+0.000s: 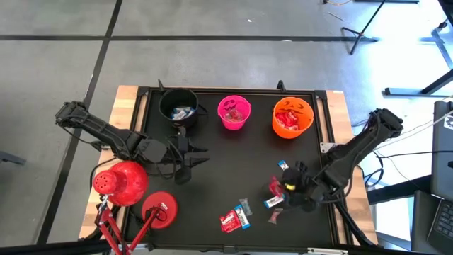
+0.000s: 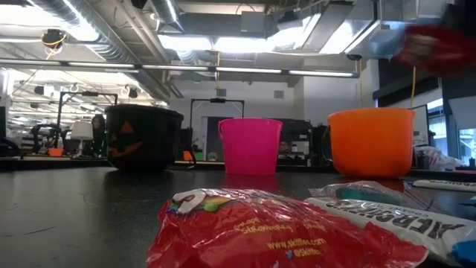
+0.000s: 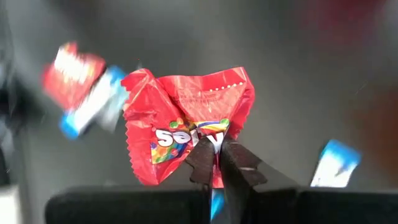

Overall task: Organize candy in baskets
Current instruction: Put the red candy into the orange bucket

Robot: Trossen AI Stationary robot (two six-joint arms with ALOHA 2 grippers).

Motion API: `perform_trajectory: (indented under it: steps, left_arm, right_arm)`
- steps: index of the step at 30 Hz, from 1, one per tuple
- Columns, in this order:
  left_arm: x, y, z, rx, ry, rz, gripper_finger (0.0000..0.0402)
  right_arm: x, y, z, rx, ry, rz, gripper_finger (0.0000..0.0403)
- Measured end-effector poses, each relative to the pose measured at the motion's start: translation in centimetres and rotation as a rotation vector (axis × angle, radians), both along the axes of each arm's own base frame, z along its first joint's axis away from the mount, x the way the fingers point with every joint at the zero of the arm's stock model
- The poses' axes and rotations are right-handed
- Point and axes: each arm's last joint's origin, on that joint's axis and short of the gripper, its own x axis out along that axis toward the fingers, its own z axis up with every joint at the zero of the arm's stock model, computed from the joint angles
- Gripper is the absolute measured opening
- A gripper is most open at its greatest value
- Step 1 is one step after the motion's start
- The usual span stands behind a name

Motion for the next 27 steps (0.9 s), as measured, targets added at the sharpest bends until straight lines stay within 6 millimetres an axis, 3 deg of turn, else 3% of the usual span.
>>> perform_trajectory:
  steps: [6,15,20,27]
  left_arm:
    - [0.0,0.0,0.0,0.0,0.0,0.0,0.0147]
    - [0.0,0.0,0.0,0.0,0.0,0.0,0.0147]
    - [0.0,0.0,0.0,0.0,0.0,0.001,0.0147]
    - [0.0,0.0,0.0,0.0,0.0,0.001,0.0147]
  right_arm:
    - [2.3,-2.2,1.0,-0.171,-0.138,-0.092,0.002]
    - [4.7,-8.3,1.4,-0.323,-0.058,-0.177,0.0021]
    - [3.5,-12.9,2.9,-0.35,-0.01,-0.299,0.0021]
    - [-0.8,-17.9,5.5,-0.349,-0.005,-0.525,0.0021]
